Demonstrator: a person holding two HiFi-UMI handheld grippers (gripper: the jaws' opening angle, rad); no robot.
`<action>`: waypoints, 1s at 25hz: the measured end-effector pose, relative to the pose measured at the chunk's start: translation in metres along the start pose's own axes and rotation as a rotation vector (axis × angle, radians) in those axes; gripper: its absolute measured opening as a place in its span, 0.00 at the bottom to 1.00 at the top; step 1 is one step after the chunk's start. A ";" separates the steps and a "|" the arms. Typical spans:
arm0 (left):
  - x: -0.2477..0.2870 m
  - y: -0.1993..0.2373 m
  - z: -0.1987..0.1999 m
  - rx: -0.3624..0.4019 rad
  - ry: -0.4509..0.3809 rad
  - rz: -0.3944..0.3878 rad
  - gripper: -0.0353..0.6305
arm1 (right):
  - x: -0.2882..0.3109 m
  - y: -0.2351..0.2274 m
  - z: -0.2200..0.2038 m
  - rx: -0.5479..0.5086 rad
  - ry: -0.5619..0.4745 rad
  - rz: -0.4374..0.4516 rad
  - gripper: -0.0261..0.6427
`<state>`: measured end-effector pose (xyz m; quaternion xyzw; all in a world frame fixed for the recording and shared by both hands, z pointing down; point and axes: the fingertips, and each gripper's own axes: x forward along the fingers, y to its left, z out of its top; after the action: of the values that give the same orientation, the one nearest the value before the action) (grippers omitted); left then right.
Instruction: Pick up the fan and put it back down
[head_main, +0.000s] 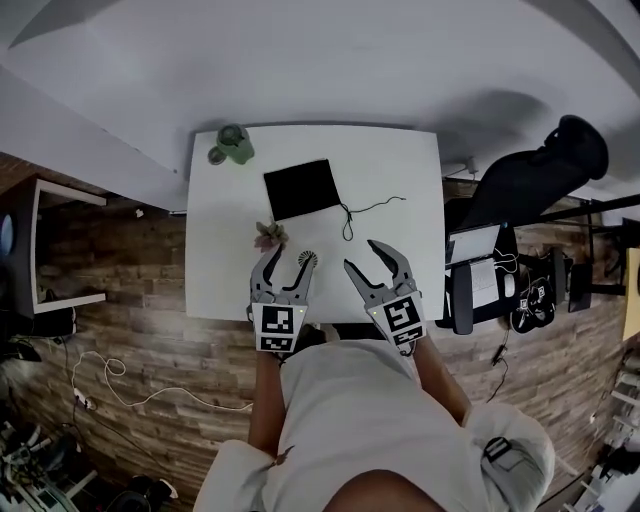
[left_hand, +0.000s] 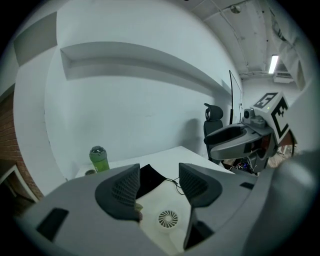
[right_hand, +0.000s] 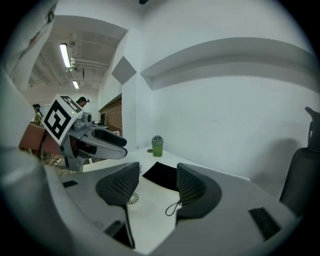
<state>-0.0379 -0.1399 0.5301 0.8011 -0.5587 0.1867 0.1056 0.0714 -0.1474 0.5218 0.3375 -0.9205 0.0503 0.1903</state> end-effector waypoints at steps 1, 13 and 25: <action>0.004 -0.001 -0.004 -0.005 0.016 0.003 0.41 | 0.002 -0.001 -0.005 0.004 0.008 0.015 0.39; 0.034 -0.016 -0.064 -0.062 0.192 0.006 0.47 | 0.026 -0.004 -0.049 0.012 0.097 0.151 0.39; 0.056 -0.026 -0.125 -0.079 0.339 -0.048 0.53 | 0.042 0.012 -0.094 0.037 0.195 0.186 0.39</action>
<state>-0.0187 -0.1314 0.6675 0.7664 -0.5206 0.2944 0.2342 0.0636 -0.1425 0.6252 0.2478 -0.9238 0.1171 0.2674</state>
